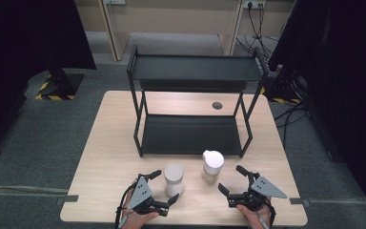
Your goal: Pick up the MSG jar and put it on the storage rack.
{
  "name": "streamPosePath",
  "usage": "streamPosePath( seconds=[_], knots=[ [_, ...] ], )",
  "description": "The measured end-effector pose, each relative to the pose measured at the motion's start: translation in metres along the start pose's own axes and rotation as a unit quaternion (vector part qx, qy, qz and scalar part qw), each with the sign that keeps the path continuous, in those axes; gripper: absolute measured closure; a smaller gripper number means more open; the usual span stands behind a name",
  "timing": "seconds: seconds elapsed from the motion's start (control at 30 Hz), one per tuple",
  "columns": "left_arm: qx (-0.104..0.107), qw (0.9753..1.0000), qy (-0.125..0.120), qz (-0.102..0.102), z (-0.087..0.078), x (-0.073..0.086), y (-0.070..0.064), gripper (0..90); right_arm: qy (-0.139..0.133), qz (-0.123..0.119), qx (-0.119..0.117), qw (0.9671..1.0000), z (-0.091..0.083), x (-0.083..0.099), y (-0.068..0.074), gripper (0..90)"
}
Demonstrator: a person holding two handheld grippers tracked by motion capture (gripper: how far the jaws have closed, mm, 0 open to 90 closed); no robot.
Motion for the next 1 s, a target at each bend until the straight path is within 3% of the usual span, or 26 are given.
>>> streamPosePath(
  seconds=[0.37, 0.6, 1.0],
  knots=[
    [-0.002, 0.9998, 0.007, -0.02, 0.013, -0.007, 0.001, 4.2, -0.002, 0.002, 0.0, 1.0, -0.001, 0.0, -0.001, 0.4],
    [-0.004, 0.9998, 0.013, -0.018, 0.017, -0.011, 0.001, 6.6, -0.001, 0.002, -0.001, 1.0, 0.0, 0.0, -0.001, 0.4],
    [-0.002, 0.9998, 0.019, -0.01, 0.024, -0.013, 0.004, 28.5, -0.002, 0.003, -0.002, 1.0, -0.001, 0.0, -0.001, 0.4]
  ],
)
Point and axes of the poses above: each handheld gripper's, and its own axes: z roughly forward along the jaws, x roughly out of its underside, y roughly to its left, the point moved 2 cm from there along z, roughly forward along the jaws, and after that the axes turned 1 degree about -y, right-handed, at the moved point
